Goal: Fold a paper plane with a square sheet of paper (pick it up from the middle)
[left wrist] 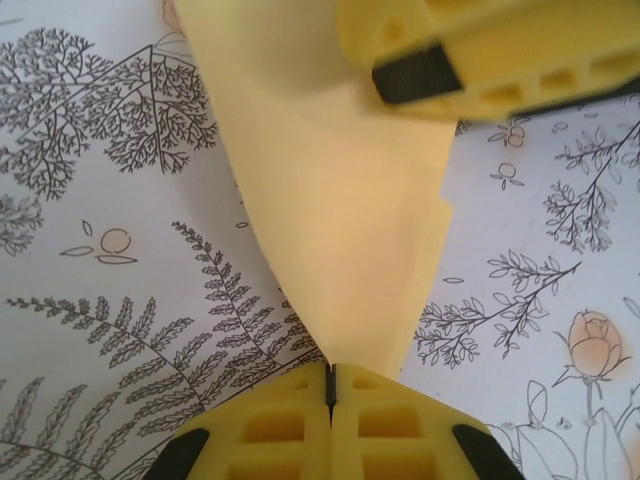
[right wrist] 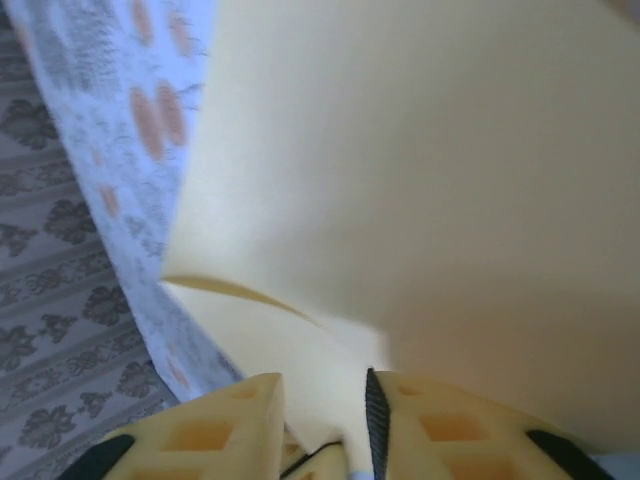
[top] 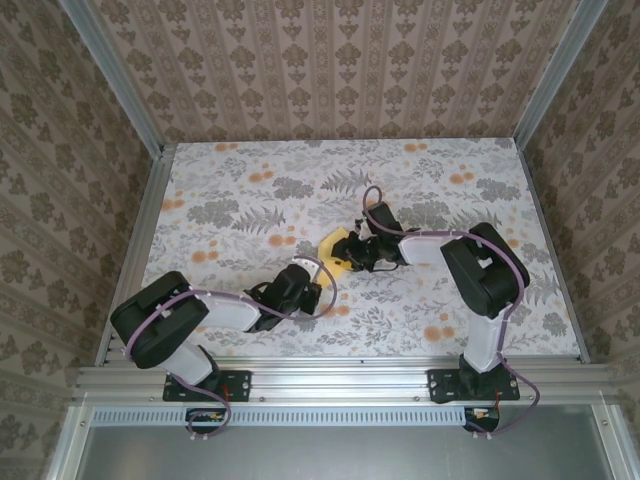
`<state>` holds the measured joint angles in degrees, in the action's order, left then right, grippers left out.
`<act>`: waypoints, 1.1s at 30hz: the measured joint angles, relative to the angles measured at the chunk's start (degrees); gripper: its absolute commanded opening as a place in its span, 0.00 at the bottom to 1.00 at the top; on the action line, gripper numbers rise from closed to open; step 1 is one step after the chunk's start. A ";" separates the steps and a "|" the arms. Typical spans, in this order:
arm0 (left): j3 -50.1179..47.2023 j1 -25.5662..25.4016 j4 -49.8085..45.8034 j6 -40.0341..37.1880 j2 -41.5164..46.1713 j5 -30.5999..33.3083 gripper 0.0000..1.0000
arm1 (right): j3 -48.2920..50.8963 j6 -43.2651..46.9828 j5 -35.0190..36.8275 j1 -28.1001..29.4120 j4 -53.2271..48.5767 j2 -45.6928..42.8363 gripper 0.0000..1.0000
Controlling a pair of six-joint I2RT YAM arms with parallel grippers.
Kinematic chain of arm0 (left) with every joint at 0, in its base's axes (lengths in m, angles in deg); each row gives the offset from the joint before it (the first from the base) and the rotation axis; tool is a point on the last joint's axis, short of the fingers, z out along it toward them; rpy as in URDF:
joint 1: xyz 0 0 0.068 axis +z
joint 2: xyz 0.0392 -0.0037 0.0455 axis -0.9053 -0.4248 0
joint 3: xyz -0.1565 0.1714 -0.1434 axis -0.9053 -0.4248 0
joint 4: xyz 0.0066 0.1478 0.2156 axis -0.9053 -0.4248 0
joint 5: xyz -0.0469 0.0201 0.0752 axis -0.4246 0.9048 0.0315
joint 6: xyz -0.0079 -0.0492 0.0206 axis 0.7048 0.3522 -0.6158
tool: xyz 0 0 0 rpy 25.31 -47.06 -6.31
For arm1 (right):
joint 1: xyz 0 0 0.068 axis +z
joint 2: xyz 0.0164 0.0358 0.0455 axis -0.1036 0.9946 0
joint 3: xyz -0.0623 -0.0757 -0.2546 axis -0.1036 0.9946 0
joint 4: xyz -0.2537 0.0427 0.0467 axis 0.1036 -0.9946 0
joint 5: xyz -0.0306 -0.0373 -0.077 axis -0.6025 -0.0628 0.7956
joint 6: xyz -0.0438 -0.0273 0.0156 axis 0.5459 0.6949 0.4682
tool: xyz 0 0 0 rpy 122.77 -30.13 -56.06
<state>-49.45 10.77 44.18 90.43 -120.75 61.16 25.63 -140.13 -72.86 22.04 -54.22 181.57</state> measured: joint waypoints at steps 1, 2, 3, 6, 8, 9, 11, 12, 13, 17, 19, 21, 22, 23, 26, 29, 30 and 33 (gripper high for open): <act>0.42 -0.48 -0.83 -1.11 0.00 0.83 0.00 | 0.00 -0.46 0.00 -0.02 0.37 -0.92 0.42; 0.79 -1.03 -1.60 -2.19 0.00 1.66 0.00 | -0.02 -0.94 0.00 -0.04 0.61 -1.68 0.44; 1.09 -1.49 -2.27 -3.15 0.00 2.38 0.00 | -0.13 -1.22 0.00 -0.04 0.68 -2.27 0.46; 2.03 -2.91 -3.96 -5.81 -0.17 4.66 0.00 | -1.77 -1.46 0.11 0.09 -0.81 -2.64 0.50; 2.75 -3.72 -5.03 -7.41 -0.57 6.05 0.00 | -3.39 -1.38 0.63 0.42 -3.13 -2.64 0.51; 3.04 -4.00 -5.35 -8.02 -0.72 6.54 0.00 | -4.11 -1.25 1.11 0.66 -4.17 -2.62 0.52; 3.54 -4.59 -5.99 -9.27 -1.11 7.67 0.00 | -6.01 -0.81 2.16 1.27 -7.17 -2.58 0.53; 3.78 -4.83 -6.27 -9.77 -1.29 8.17 0.00 | -6.73 -0.59 2.64 1.46 -8.33 -2.51 0.53; 4.07 -5.16 -6.49 -10.36 -1.46 8.72 0.00 | -7.56 -0.13 3.19 1.68 -9.77 -2.43 0.54; 4.90 -6.10 -7.63 -11.82 -1.92 10.27 0.00 | -10.60 1.09 4.81 2.62 -15.04 -0.92 0.53; 5.33 -6.40 -8.15 -12.31 -2.23 10.88 0.00 | -11.80 1.81 5.70 3.13 -17.29 0.28 0.51; 5.64 -6.62 -8.59 -12.61 -2.34 11.50 0.00 | -12.37 2.27 6.62 3.67 -19.26 1.20 0.51; 5.77 -6.69 -8.74 -12.79 -2.36 11.74 0.00 | -12.44 2.47 7.23 3.98 -20.41 1.42 0.50; 5.90 -6.69 -9.03 -12.94 -2.40 11.89 0.00 | -12.50 2.84 7.78 4.24 -21.53 1.51 0.49; 6.05 -6.69 -9.29 -13.11 -2.43 12.31 0.00 | -12.55 3.54 8.79 4.79 -23.50 1.62 0.43; 6.10 -6.69 -9.51 -13.31 -2.43 12.63 0.00 | -12.90 4.04 9.35 5.09 -24.87 1.62 0.36; 6.10 -6.69 -9.53 -13.40 -2.43 12.76 0.00 | -13.09 4.33 9.46 5.20 -25.16 1.64 0.35; 6.10 -6.69 -9.57 -13.44 -2.43 13.05 0.00 | -13.86 4.85 9.75 5.31 -25.90 1.64 0.30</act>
<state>-43.36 4.09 34.61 76.99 -123.18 74.20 11.78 -135.28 -63.11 27.35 -80.12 183.21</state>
